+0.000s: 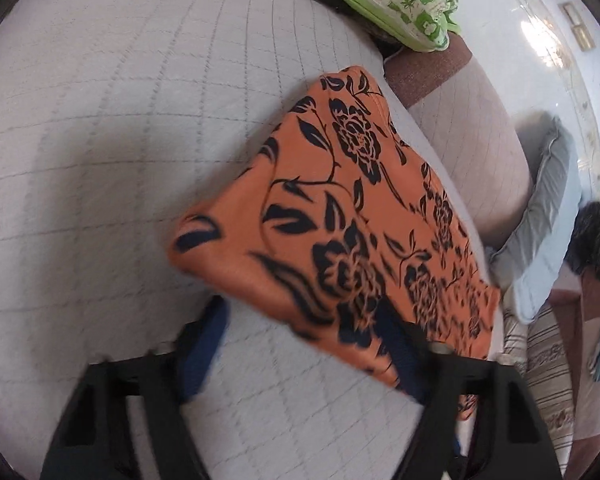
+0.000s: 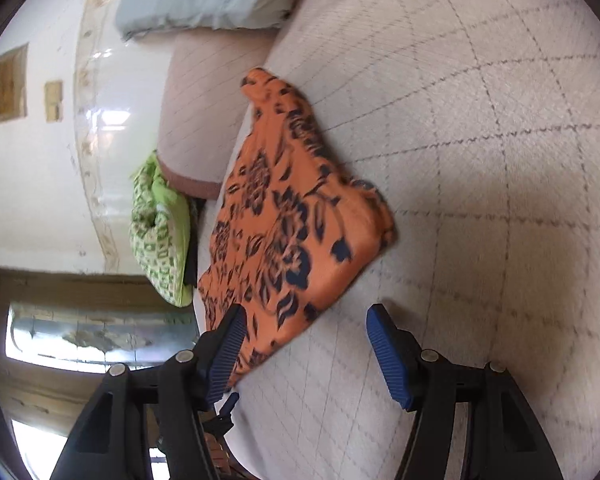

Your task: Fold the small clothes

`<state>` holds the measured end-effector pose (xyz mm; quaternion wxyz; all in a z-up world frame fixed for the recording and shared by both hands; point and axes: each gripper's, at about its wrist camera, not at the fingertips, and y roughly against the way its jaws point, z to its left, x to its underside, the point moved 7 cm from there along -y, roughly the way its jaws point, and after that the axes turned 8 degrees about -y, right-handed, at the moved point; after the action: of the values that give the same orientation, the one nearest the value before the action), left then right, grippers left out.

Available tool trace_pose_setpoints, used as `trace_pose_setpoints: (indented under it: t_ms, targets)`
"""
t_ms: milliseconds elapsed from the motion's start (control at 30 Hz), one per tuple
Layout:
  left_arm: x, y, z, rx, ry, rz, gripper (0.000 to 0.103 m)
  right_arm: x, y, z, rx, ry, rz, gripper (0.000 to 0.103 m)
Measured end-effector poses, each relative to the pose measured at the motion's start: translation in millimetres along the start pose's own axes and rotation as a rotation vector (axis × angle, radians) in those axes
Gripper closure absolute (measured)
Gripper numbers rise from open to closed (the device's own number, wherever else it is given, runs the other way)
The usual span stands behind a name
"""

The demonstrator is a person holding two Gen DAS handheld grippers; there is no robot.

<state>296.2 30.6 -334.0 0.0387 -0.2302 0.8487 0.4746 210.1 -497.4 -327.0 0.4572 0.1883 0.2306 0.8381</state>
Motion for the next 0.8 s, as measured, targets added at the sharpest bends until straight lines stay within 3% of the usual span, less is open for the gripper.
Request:
trace_pose_setpoints:
  t_ms: [167,300,467,500,533,567,633,800]
  targets:
    - [-13.0,-12.1,-2.5,0.014,0.052,-0.022,0.042,-16.3,-19.2,4.8,0.016,0.002,-0.012,0.037]
    - [-21.2,-19.8,-2.7,0.053,0.112,-0.053,0.033,-32.8,-39.6,13.6,0.017,0.012,-0.026,0.037]
    - [-29.3,-21.8,-3.0,0.053,0.125,-0.068,0.033,-46.0,-58.3,29.3,0.014,0.063,-0.087,0.041]
    - [-30.9,-22.6,-5.1,0.038,0.112,-0.076,0.039,-47.1,-61.2,32.7,0.030,0.087,-0.097,0.054]
    - [-31.8,-24.1,-6.7,0.025,0.101,-0.079,0.059,-48.1,-65.7,34.6,0.058,0.114,-0.101,0.067]
    - [-31.4,-25.3,-6.7,-0.003,0.080,-0.073,0.069,-48.8,-70.3,33.6,0.085,0.127,-0.093,0.080]
    - [-30.7,-28.0,-4.8,-0.018,0.070,-0.065,0.076,-49.5,-72.0,33.5,0.095,0.126,-0.102,0.082]
    - [-32.0,-19.7,-11.8,-0.040,0.032,-0.087,0.081,-43.2,-66.2,55.3,0.141,0.263,-0.153,0.085]
